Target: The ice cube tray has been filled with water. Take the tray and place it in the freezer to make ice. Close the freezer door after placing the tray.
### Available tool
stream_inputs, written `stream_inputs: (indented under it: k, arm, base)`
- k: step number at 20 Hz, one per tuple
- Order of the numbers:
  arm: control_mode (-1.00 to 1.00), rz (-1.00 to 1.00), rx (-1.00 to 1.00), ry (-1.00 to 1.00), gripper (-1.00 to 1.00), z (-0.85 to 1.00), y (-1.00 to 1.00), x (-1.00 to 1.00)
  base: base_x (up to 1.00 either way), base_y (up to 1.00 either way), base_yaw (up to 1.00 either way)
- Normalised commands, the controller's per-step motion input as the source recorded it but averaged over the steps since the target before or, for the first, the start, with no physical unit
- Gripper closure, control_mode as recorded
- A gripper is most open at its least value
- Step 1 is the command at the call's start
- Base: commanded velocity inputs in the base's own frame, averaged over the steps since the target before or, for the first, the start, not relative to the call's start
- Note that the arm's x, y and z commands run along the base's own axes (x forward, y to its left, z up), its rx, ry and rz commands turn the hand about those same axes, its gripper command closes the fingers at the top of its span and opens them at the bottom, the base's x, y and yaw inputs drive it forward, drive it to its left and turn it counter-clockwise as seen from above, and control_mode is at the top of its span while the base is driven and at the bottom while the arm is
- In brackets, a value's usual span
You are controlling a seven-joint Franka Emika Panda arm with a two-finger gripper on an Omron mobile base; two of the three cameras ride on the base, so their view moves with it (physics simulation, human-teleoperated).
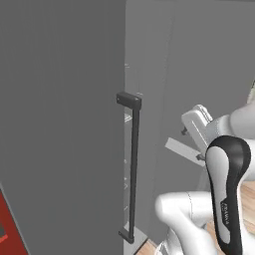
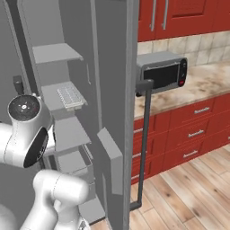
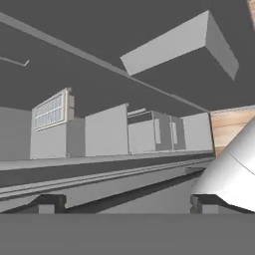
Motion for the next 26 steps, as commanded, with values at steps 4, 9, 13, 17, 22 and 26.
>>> stream_inputs:
  k: [4,9,13,17,22,26]
  arm:
    - [1.0,0.0,0.0,0.0,-1.0,0.0,0.0,0.0]
    - [1.0,0.0,0.0,0.0,-1.0,0.0,0.0,0.0]
    - [1.0,0.0,0.0,0.0,-1.0,0.0,0.0,0.0]
    - [1.0,0.0,0.0,0.0,-1.0,0.0,0.0,0.0]
    - [1.0,0.0,0.0,0.0,-1.0,0.0,0.0,0.0]
    - [1.0,0.0,0.0,0.0,-1.0,0.0,0.0,0.0]
  base:
    - [-0.62,0.0,0.14]
    - [-0.26,-0.1,0.26]
    - [-0.04,-0.37,0.37]
    - [-0.23,-0.53,0.39]
    - [-0.41,-0.58,0.37]
    - [-0.4,-0.55,0.34]
